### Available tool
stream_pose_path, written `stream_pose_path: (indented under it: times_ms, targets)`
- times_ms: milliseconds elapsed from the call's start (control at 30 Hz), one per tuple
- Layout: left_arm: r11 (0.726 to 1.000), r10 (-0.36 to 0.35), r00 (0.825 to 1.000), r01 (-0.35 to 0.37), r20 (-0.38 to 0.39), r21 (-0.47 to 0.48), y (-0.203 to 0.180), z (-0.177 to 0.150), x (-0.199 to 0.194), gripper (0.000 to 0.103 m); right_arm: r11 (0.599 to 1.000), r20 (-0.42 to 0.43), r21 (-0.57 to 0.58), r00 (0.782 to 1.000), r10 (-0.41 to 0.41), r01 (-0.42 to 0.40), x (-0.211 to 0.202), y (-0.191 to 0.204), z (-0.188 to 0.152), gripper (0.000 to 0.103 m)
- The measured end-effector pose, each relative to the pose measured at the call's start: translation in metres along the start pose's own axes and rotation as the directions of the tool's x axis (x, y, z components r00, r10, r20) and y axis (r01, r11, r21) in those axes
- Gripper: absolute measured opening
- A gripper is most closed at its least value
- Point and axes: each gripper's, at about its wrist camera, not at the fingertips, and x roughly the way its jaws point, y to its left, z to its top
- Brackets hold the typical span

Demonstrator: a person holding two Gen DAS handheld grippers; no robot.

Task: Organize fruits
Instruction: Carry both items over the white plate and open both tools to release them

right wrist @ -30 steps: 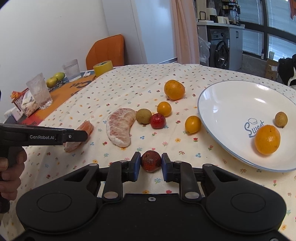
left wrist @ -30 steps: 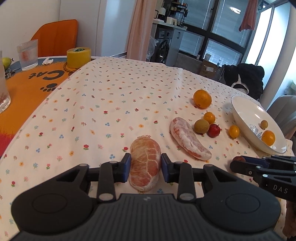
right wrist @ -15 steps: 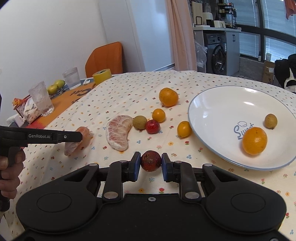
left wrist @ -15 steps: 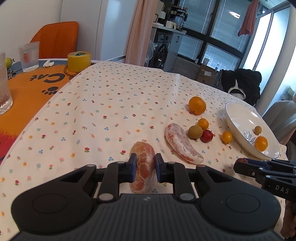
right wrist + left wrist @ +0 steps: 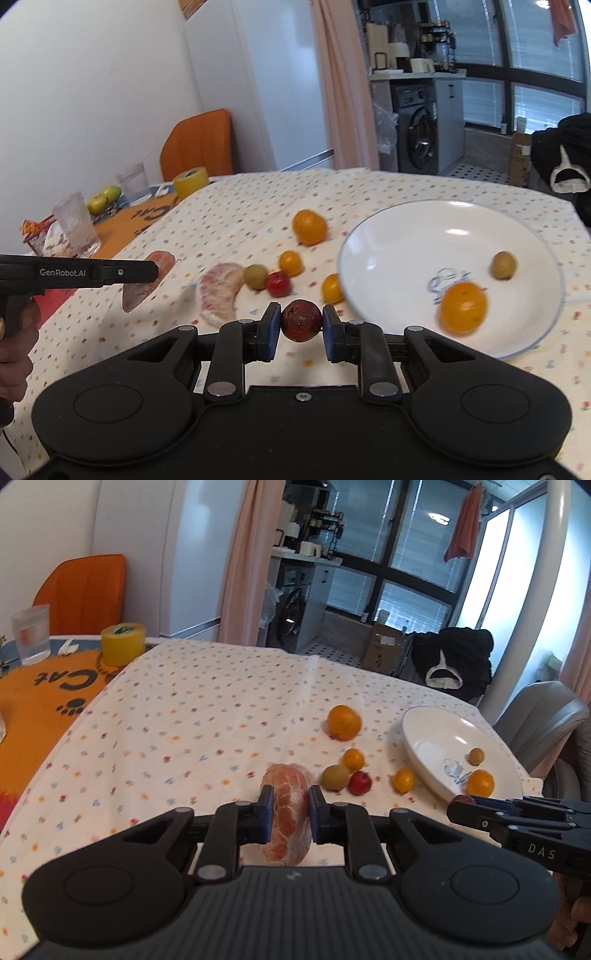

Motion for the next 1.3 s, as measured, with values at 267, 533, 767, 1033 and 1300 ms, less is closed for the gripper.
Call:
stream_pose_path:
  times_ms: [267, 533, 767, 1033, 1300]
  targets:
    - [0.996, -0.071, 0.997, 0.07, 0.011, 0.055, -0.036, 0.013, 0.013, 0.017, 0.997, 0.032, 0.033, 0.997, -0.066, 0.065, -0.017, -0.029, 0.004, 0.022]
    - [0.985, -0.135, 0.991, 0.135, -0.007, 0.109, -0.07, 0.019, 0.028, 0.017, 0.989, 0.042, 0.084, 0.991, -0.127, 0.123, -0.024, -0.061, 0.001, 0.022]
    - [0.974, -0.172, 0.985, 0.175, -0.029, 0.147, -0.097, 0.023, 0.044, 0.017, 0.981, 0.042, 0.12, 0.987, -0.157, 0.151, -0.026, -0.082, -0.004, 0.023]
    - [0.96, -0.207, 0.977, 0.214, -0.058, 0.178, -0.12, 0.027, 0.063, 0.017, 0.972, 0.042, 0.151, 0.982, -0.186, 0.177, -0.025, -0.097, -0.008, 0.023]
    - [0.955, -0.222, 0.973, 0.231, -0.07, 0.188, -0.138, 0.027, 0.078, 0.018, 0.968, 0.043, 0.176, 0.981, -0.19, 0.18, -0.026, -0.106, -0.01, 0.023]
